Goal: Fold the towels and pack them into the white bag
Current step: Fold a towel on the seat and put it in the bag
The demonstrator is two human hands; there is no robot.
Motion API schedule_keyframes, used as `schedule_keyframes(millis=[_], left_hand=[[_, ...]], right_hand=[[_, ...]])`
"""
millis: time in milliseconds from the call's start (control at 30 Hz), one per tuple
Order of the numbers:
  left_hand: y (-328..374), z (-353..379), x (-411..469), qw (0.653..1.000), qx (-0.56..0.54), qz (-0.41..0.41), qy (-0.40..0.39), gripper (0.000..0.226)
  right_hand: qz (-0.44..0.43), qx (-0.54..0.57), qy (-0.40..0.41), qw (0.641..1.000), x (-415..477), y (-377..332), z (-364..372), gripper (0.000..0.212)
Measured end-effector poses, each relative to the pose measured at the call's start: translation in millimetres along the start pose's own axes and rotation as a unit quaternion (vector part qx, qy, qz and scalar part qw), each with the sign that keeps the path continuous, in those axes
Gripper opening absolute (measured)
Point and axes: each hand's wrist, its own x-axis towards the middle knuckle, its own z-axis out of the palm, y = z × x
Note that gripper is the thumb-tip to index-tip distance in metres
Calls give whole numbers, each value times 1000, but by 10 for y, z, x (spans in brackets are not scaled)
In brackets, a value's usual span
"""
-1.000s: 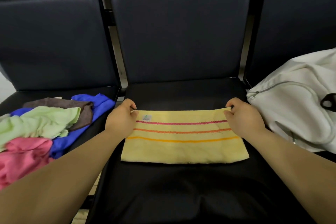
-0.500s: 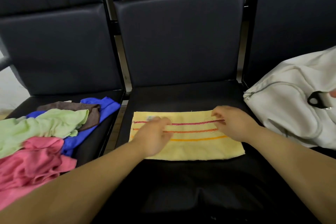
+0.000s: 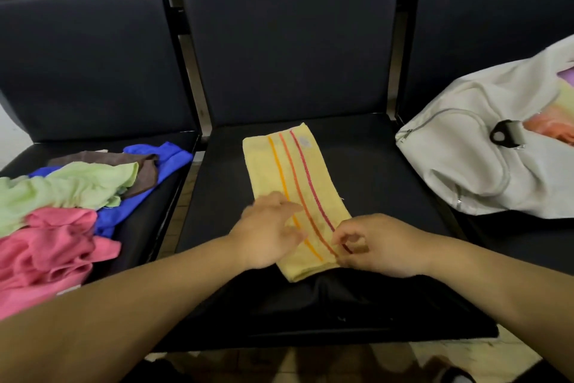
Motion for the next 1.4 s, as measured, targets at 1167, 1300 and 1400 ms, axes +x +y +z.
schedule_keyframes(millis=[1167,1300,1400], left_hand=[[-536,-612,319,888,-400,-169,153,29],[-716,-465,466,923,-255,-192,217,46],[-686,-354,286,977,-145,-48,149,36]], right_hand=[[128,317,208,916,1178,-300,-554,16],[124,183,220,950,1236,-109,-320,15],[32,50,183,981,1071,-42,-256,19]])
